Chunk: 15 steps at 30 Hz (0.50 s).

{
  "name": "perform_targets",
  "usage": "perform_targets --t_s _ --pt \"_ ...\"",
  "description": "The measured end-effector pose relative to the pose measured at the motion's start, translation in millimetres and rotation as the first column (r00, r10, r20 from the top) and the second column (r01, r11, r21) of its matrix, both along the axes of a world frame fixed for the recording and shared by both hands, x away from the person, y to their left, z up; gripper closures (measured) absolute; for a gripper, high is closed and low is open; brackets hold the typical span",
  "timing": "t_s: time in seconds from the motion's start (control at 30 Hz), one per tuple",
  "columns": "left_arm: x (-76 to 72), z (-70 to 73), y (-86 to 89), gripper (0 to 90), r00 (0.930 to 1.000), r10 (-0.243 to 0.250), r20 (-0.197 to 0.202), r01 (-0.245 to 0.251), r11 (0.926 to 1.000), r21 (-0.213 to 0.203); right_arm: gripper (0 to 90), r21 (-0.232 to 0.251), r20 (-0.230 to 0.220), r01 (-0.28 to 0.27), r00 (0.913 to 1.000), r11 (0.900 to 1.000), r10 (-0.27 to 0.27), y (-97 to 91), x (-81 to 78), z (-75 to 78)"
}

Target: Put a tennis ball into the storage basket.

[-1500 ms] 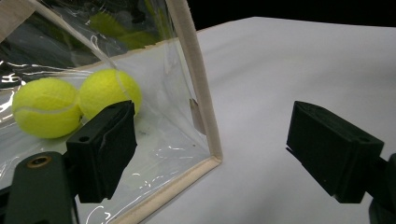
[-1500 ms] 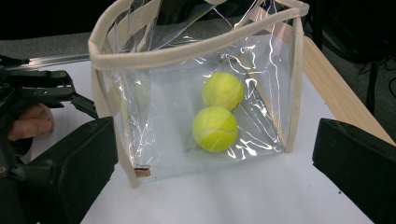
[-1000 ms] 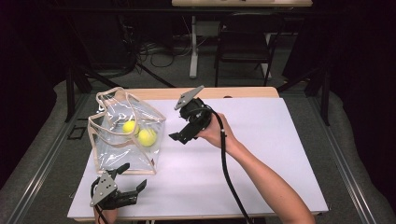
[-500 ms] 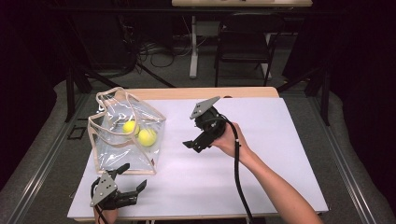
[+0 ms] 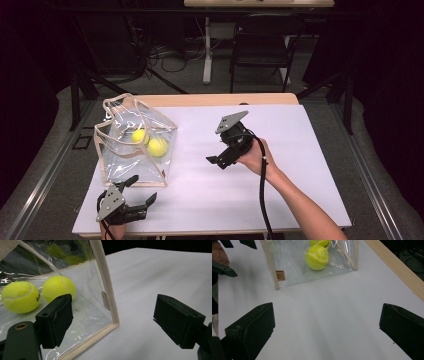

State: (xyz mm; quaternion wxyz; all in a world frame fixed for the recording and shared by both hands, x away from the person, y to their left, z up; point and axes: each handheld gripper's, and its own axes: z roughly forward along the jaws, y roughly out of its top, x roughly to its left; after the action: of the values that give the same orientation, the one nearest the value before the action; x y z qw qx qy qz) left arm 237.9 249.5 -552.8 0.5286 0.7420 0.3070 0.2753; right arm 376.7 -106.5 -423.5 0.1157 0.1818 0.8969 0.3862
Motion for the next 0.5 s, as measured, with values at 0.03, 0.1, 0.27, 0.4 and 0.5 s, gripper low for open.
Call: perform_targets --t_s 0.03,0.1,0.27,0.4,0.5 --pt "-0.1 -0.1 0.0 15.7 1.0000 0.001 -0.001 -0.001 1.0000 0.000 0.0 0.002 0.000 0.003 1.0000 1.0000 -0.003 -1.5 -0.7 -0.9" --pt "-0.1 -0.1 0.1 15.7 1.0000 0.001 0.000 -0.001 1.0000 -0.001 0.0 0.005 0.001 0.006 1.0000 1.0000 -0.006 -4.4 -1.9 -2.6" --pt "-0.2 -0.1 0.1 15.8 1.0000 0.003 0.000 -0.003 1.0000 -0.001 0.0 0.005 -0.006 0.014 0.9999 0.9999 -0.014 -11.5 -5.0 -6.9" --pt "-0.1 -0.1 0.3 15.7 1.0000 0.001 0.000 -0.001 1.0000 0.000 0.0 0.005 -0.004 0.020 0.9998 0.9998 -0.020 -17.4 -7.6 -10.7" --pt "-0.3 -0.1 0.4 15.7 1.0000 0.002 0.001 -0.002 1.0000 0.000 0.0 0.006 -0.005 0.027 0.9996 0.9996 -0.027 -22.1 -9.8 -12.7"
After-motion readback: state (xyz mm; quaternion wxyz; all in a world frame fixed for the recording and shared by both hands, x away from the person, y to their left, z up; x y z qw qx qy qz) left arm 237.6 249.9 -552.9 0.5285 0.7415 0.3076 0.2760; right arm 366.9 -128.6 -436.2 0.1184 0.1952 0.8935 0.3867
